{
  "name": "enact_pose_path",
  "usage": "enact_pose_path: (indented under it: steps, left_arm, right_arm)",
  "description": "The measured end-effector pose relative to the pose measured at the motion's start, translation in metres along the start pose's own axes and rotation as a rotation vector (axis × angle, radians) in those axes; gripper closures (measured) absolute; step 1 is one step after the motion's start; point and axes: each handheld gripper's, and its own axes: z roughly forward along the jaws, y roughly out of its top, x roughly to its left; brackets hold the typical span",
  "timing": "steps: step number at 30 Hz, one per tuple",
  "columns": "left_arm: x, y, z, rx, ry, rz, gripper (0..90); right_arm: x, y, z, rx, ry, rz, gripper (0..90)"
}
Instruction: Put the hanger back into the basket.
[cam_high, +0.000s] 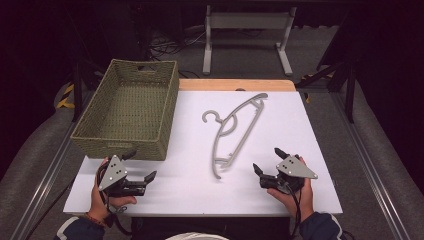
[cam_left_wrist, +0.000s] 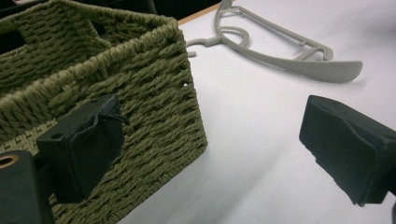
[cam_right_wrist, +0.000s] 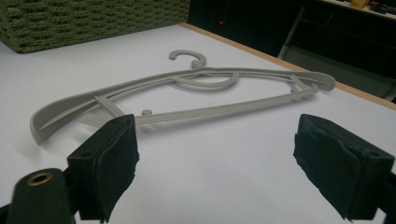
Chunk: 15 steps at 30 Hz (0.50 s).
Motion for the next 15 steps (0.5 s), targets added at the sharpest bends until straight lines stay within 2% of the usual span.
enact_pose_path:
  steps: [8,15]
  left_arm:
    - [-0.002,-0.002,0.000,0.019,-0.015,0.005,7.7]
    - [-0.001,-0.003,-0.002,0.011,-0.018,0.003,7.9]
  right_arm:
    - [-0.003,0.001,0.005,0.020,0.018,0.022,15.2]
    - [-0.003,0.010,0.014,0.046,0.037,0.036,19.1]
